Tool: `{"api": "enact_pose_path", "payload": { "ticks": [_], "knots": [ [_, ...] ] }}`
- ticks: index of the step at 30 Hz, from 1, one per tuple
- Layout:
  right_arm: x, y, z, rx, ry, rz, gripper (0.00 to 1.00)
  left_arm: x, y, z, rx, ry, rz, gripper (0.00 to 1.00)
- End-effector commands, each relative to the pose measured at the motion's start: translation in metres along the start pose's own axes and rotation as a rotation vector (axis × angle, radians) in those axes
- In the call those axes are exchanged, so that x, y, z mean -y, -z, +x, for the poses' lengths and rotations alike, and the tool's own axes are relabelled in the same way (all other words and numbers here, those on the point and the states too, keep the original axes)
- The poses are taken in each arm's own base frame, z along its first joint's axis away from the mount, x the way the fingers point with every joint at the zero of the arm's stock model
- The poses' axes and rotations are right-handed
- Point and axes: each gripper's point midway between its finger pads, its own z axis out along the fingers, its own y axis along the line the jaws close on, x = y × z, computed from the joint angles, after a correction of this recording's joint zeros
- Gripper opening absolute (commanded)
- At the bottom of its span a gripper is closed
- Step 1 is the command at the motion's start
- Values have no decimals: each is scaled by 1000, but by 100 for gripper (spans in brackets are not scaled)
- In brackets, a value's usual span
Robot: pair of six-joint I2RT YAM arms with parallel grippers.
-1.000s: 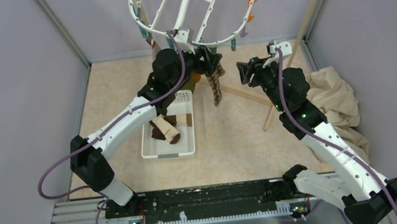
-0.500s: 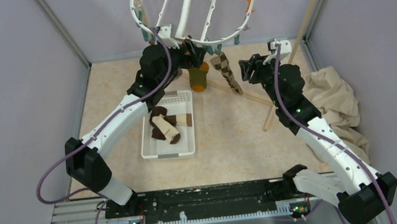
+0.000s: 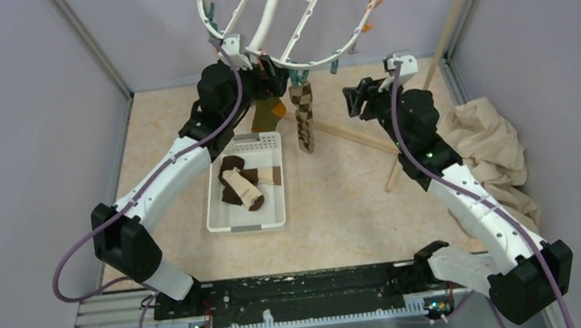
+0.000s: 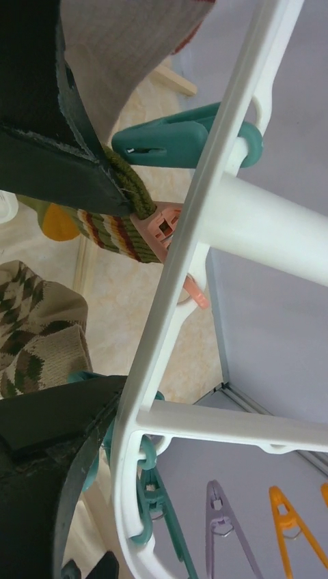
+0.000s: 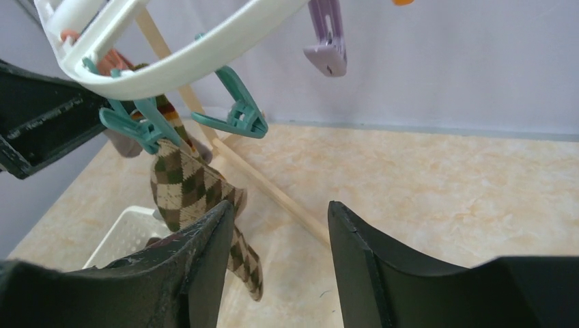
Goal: Clip the socks to the hanger
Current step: Rotate the hanger at the hanger.
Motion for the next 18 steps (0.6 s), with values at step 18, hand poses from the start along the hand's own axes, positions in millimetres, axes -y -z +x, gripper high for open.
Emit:
{"api": "enact_pose_path", "payload": {
  "ticks": [18],
  "knots": [
    [-58,-8,-18,132,377,-399,64,0,12,-32,44,2,0,94]
  ]
}}
